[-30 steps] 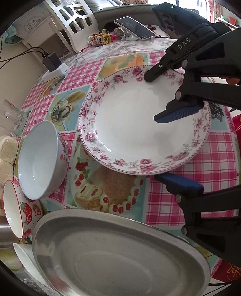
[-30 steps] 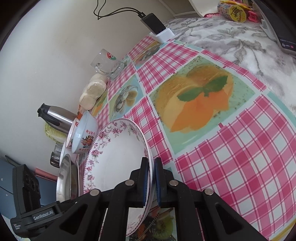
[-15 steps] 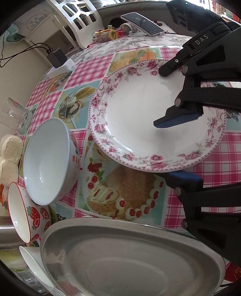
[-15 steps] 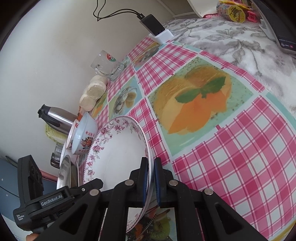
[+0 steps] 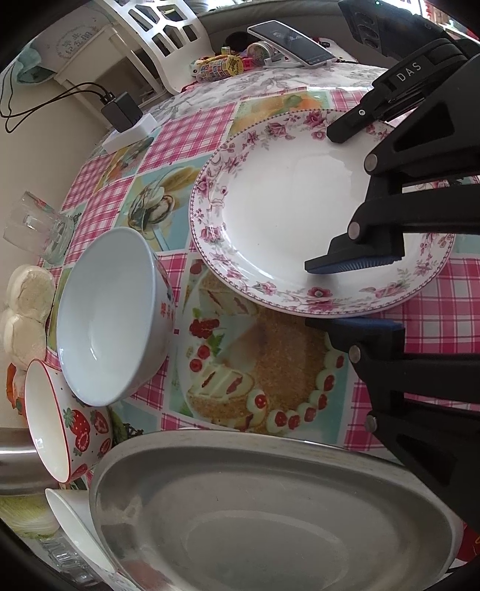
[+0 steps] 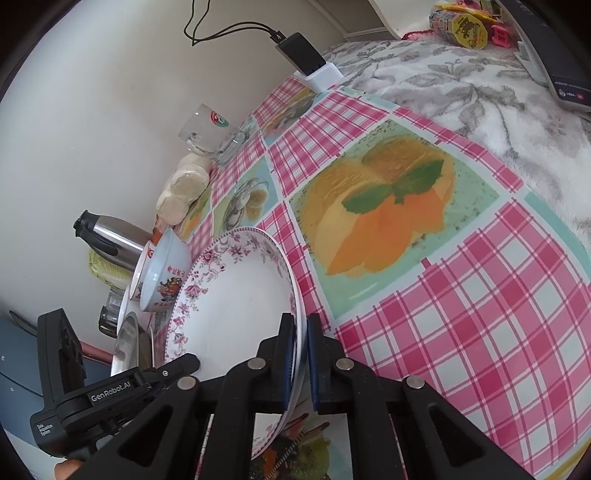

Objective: Organize plates and bowls
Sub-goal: 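Lift the pink-floral plate with the right gripper toward the steel basin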

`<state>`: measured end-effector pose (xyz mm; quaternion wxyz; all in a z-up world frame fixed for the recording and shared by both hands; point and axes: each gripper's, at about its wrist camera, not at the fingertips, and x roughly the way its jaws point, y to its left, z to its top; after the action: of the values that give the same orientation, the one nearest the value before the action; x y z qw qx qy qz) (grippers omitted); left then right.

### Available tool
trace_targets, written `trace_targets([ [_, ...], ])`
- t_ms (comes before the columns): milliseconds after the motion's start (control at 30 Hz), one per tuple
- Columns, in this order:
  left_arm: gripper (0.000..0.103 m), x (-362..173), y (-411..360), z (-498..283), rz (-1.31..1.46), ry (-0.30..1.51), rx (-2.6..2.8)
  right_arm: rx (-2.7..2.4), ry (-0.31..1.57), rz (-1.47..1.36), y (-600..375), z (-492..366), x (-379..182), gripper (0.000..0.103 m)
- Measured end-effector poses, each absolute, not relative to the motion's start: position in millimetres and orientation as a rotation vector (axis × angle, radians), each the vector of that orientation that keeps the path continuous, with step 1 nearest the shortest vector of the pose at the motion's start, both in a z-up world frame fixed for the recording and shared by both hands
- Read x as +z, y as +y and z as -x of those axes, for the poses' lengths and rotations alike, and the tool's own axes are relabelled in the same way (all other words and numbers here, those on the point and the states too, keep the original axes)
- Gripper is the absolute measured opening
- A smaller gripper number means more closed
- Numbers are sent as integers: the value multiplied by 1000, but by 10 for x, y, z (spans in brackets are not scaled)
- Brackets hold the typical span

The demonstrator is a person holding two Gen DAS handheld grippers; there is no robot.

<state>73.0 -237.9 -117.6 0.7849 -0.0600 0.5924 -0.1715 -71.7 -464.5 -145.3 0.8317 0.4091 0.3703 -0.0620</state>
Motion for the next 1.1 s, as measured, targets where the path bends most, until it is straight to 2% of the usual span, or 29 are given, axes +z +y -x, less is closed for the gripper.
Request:
trace_targets([
  [467,21,-1168,-2435,-799,122,1264,-394,-166,783,-857,-4606,742,-1433,8],
  [767,14,-1041,-2600,-796,39,1198,-422,-208,805,-777,-4517,769,-1348,10],
  [1100,13,-968,-2655,-742,29,1183,-475,-255,792,-742,-4515,877,-1228,11],
])
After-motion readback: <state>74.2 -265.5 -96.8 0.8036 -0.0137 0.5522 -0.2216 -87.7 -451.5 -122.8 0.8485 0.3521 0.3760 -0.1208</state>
